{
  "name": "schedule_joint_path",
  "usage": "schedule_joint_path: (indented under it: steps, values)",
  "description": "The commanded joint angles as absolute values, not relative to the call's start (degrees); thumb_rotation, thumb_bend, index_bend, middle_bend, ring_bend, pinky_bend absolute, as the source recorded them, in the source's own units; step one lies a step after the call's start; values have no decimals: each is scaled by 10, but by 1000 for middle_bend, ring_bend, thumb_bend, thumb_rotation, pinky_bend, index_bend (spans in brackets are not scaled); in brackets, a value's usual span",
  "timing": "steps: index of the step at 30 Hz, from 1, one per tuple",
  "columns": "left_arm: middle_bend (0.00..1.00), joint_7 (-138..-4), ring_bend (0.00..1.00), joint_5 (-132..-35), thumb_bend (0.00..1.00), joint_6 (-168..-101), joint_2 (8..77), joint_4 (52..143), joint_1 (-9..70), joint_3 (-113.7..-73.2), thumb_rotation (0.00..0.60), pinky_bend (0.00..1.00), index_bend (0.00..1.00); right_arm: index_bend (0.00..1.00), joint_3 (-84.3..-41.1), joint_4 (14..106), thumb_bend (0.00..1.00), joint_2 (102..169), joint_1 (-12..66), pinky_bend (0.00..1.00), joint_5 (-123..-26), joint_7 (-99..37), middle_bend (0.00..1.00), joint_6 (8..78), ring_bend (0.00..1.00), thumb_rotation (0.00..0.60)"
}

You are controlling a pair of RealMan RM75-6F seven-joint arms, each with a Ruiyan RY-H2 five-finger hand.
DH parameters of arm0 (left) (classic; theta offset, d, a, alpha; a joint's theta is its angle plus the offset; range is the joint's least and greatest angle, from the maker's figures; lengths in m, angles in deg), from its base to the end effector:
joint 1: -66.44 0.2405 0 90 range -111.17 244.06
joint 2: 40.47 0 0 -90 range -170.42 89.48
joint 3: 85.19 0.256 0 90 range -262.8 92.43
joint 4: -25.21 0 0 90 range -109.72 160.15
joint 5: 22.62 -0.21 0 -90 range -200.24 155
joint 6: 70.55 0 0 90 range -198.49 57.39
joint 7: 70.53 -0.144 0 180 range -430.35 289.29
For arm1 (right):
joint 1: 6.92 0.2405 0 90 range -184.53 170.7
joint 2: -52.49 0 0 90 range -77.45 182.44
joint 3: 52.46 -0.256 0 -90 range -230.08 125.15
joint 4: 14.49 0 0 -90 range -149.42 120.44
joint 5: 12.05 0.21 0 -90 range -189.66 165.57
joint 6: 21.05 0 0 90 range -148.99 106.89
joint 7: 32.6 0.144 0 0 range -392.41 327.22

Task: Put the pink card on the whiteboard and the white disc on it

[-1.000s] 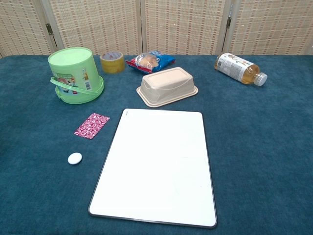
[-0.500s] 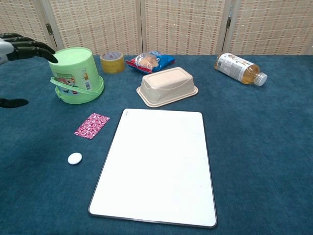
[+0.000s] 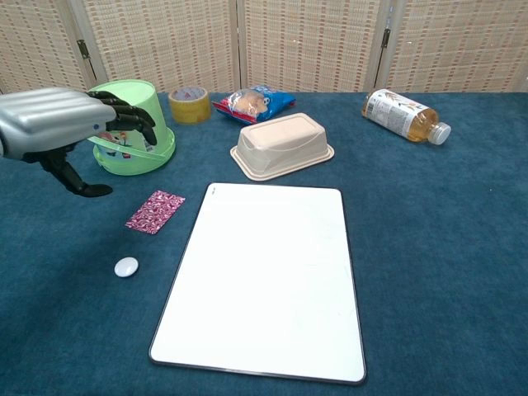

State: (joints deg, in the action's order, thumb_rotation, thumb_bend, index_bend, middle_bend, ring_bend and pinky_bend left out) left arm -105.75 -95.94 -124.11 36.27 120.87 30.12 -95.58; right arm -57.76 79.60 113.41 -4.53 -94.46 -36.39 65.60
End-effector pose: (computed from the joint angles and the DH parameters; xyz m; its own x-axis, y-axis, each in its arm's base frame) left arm -0.1578 0.3180 0.0349 0.7119 0.0907 0.6964 0.6376 -0.4991 -0.5868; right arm -0.3193 -0.1756 0.1873 0.4726 0.0457 0.8801 -0.8793 0.0904 0.4676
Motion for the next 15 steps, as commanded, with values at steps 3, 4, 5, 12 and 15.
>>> schedule_joint_path:
  steps: [3,4,5,12,15]
  values:
    - [169,-1095,140,-912,342,-1227,392,1191,276,-951,600,0,241,11,-577,794,310,1134,-47,0,-942,-362,30,655,76,600]
    - [189,-1102,157,-904,342,-1226,395,1189,273,-950,600,0,241,12,-577,794,310,1134,-47,0,-942,-362,30,655,76,600]
    - [205,-1108,170,-897,342,-1225,398,1187,271,-948,600,0,241,12,-577,793,310,1134,-47,0,-942,-362,30,655,76,600]
    - [284,-1135,254,-848,342,-1226,425,1165,251,-938,600,191,245,12,-577,791,310,1134,-46,0,-941,-361,30,651,76,600]
    - [308,-1141,280,-829,342,-1224,433,1154,242,-936,600,240,247,12,-577,791,310,1134,-46,0,-939,-360,30,650,76,600]
